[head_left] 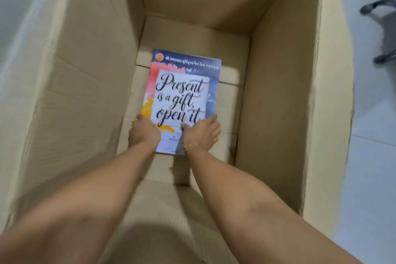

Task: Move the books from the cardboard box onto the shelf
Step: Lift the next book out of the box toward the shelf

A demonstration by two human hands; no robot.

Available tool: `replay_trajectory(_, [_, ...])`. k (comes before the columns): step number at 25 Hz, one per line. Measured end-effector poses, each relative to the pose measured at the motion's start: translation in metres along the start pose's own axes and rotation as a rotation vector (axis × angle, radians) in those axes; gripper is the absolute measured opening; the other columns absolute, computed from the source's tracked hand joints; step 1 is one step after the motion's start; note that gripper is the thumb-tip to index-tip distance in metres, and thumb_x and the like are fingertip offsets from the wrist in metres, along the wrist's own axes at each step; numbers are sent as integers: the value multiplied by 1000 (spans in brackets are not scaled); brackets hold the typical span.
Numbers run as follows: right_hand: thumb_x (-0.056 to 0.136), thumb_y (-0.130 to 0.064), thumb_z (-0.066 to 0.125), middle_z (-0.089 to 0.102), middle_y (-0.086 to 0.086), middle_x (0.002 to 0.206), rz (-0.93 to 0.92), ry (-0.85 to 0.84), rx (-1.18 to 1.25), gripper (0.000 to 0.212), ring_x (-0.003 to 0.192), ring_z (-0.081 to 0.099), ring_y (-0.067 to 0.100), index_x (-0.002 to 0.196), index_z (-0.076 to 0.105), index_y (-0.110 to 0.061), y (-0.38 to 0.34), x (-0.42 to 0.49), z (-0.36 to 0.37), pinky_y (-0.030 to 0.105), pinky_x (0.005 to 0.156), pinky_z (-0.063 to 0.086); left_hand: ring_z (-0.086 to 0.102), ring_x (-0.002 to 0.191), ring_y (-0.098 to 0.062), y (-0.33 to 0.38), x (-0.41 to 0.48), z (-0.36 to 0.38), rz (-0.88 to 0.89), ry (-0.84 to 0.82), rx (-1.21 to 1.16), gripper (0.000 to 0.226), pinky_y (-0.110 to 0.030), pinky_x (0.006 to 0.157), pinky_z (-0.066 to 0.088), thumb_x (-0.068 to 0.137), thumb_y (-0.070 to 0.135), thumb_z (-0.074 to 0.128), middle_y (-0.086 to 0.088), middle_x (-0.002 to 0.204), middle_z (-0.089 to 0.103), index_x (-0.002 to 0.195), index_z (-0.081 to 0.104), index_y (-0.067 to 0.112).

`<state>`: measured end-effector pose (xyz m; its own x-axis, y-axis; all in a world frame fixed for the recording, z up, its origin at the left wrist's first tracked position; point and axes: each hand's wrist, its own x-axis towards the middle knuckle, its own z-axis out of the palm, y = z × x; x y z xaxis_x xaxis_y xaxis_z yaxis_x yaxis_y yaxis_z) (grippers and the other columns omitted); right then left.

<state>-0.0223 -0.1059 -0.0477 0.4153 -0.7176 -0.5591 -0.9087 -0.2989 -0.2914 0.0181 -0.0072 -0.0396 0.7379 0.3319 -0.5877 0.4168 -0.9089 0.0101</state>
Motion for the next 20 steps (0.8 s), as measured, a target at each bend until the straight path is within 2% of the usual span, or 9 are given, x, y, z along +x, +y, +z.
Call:
replay_trajectory(3, [81,-19,69,36,16,139,13,76,24,80,122,38,33,142,20,-5,-6,-6,-4,40,102,37,47,123,-39,8,-7,-15,13,27,91,39,-46,98,44,90,6,54,-22,135,46,127,47,-2])
replay_trajectory(5, [80,-5,62,38,16,134,4,147,105,70,115,39,33,140,26,-6,-14,-15,-13,40,98,36,47,124,-36,8,-21,-31,64,110,145,35,-45,98,44,92,3,46,-20,134,47,126,50,-1])
replay_trajectory(8, [79,1,58,41,15,126,-54,251,265,63,113,38,33,136,33,-9,-36,-40,-39,41,93,34,46,124,-34,5,-52,-76,168,262,144,34,-47,93,47,93,0,39,-17,131,49,125,52,0])
replay_trajectory(10, [81,-3,61,42,15,124,-126,315,395,64,115,38,33,138,32,-11,-58,-63,-64,42,93,33,45,122,-34,-1,-75,-118,244,396,104,34,-45,90,47,94,0,40,-18,132,48,128,47,1])
replay_trajectory(13, [80,-8,67,42,16,129,-349,433,729,71,120,36,33,142,31,-5,-98,-133,-112,39,97,28,44,119,-38,-38,-124,-192,365,697,25,48,-43,93,44,96,7,47,-20,134,45,140,30,3])
replay_trajectory(15, [76,-3,70,43,21,128,-521,525,994,74,118,39,33,140,33,2,-128,-193,-151,31,98,27,46,115,-38,-69,-163,-243,407,939,-40,57,-41,95,42,93,13,53,-20,131,46,144,27,6])
replay_trajectory(18, [71,3,74,49,22,122,-829,571,1319,72,114,47,26,134,40,10,-164,-302,-200,10,97,30,48,115,-38,-139,-237,-321,352,1333,-110,71,-44,101,39,85,28,64,-23,131,48,143,32,3])
replay_trajectory(20, [74,-2,76,54,19,120,-1073,513,1479,63,112,50,19,128,47,12,-183,-383,-223,9,100,34,49,114,-42,-196,-288,-370,228,1608,-153,76,-47,99,40,82,34,67,-27,130,47,141,35,-1])
